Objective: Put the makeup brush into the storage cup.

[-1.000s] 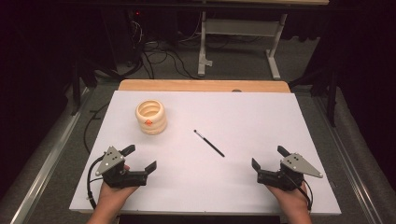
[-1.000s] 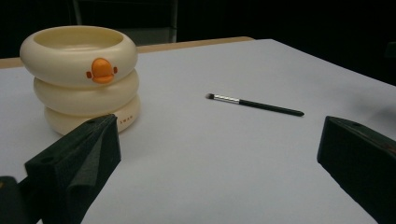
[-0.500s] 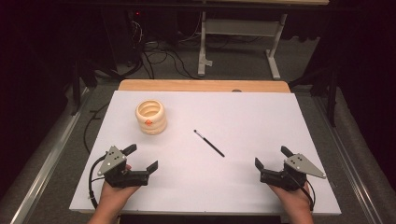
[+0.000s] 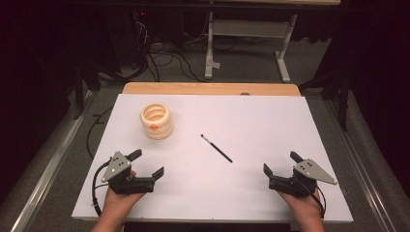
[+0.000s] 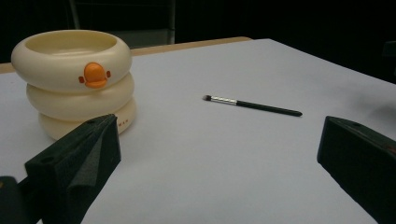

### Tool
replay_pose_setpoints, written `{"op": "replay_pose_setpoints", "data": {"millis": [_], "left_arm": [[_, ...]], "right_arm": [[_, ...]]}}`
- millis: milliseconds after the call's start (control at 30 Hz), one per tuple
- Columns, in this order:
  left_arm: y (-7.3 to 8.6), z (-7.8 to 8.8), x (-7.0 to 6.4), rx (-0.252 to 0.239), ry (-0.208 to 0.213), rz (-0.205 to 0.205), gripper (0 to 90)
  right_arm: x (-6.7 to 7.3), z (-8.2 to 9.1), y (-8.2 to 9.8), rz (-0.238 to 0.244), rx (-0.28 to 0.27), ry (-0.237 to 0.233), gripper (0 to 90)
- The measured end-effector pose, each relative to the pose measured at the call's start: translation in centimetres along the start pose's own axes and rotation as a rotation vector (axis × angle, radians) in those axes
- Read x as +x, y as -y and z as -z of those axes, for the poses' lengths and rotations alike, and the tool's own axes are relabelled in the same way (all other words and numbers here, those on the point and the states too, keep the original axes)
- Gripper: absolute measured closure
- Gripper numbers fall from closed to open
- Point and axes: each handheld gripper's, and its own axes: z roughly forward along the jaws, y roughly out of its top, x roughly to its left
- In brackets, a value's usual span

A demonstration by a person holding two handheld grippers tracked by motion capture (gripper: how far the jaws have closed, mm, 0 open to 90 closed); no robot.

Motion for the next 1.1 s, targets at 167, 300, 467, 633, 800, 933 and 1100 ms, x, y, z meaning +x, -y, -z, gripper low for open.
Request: {"op": "replay_pose_setpoints", "data": {"millis": [167, 300, 467, 633, 800, 933, 1100], "left_arm": [[0.04, -0.05, 0.00, -0.001, 0.005, 0.003, 0.1], [0.06, -0.04, -0.05, -0.002, 0.006, 0.001, 0.1], [0.07, -0.06, -0.05, 0.001, 0.009, -0.001, 0.1], [0.10, -0.05, -0.01, 0.000, 0.011, 0.002, 0.1], [0.12, -0.08, 0.01, -0.001, 0.012, 0.006, 0.1], [0.12, -0.07, 0.02, -0.001, 0.012, 0.006, 0.1], [0.12, -0.06, 0.04, -0.001, 0.011, 0.007, 0.1]], "right_arm": [[0.02, -0.13, 0.05, 0.006, 0.003, 0.000, 1.0], [0.10, -0.20, 0.07, 0.018, 0.005, 0.003, 1.1], [0.09, -0.20, -0.04, 0.014, 0.009, 0.003, 1.0], [0.18, -0.23, -0.15, 0.023, 0.027, 0.002, 1.1], [0.25, -0.22, -0.29, 0.019, 0.042, -0.001, 2.4], [0.27, -0.26, -0.44, 0.007, 0.060, -0.012, 3.0], [0.48, -0.30, -0.66, 0.028, 0.091, -0.004, 4.9]]}}
